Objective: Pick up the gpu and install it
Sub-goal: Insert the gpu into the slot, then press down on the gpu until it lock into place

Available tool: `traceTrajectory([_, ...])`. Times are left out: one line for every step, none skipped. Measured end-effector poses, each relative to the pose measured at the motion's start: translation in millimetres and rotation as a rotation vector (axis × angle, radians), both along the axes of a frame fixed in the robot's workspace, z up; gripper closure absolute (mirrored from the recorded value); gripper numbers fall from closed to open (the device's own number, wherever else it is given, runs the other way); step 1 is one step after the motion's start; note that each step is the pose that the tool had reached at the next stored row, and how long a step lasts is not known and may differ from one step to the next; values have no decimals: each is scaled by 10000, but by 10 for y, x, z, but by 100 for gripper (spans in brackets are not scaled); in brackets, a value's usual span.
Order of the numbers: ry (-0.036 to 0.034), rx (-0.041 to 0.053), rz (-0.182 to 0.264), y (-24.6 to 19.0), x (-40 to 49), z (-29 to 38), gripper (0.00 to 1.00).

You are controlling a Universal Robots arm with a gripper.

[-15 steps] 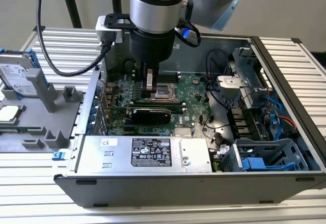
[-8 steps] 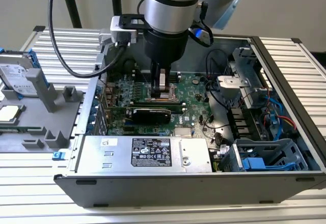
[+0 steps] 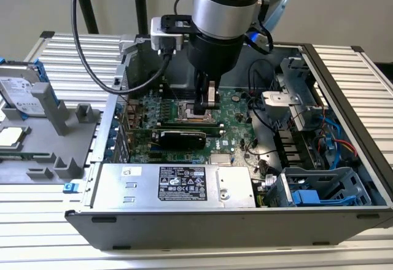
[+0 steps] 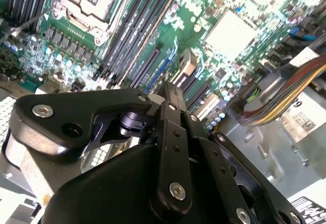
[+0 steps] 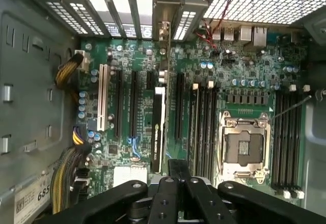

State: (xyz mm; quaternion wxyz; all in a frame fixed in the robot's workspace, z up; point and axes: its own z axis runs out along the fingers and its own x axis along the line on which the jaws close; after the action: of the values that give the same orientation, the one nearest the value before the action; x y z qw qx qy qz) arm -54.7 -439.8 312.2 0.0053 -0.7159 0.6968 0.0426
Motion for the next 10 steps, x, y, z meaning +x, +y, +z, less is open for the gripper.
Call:
traceTrajectory([0,27,10,-1,28,4,100])
traceTrajectory([-1,44,17,-3,49,5,100])
traceTrajectory([-1,46,18,-2,60,5,100])
traceTrajectory([0,44,19,-3,64,6,100])
traceTrajectory([4,45,19,-2,64,6,100])
traceTrajectory([10,44,17,-2,64,6,100])
traceTrajectory([15,44,17,-3,64,7,100])
traceTrajectory([21,44,18,-3,65,6,100])
traceTrajectory([26,44,18,-2,65,6,100])
traceTrajectory([31,44,18,-2,65,6,100])
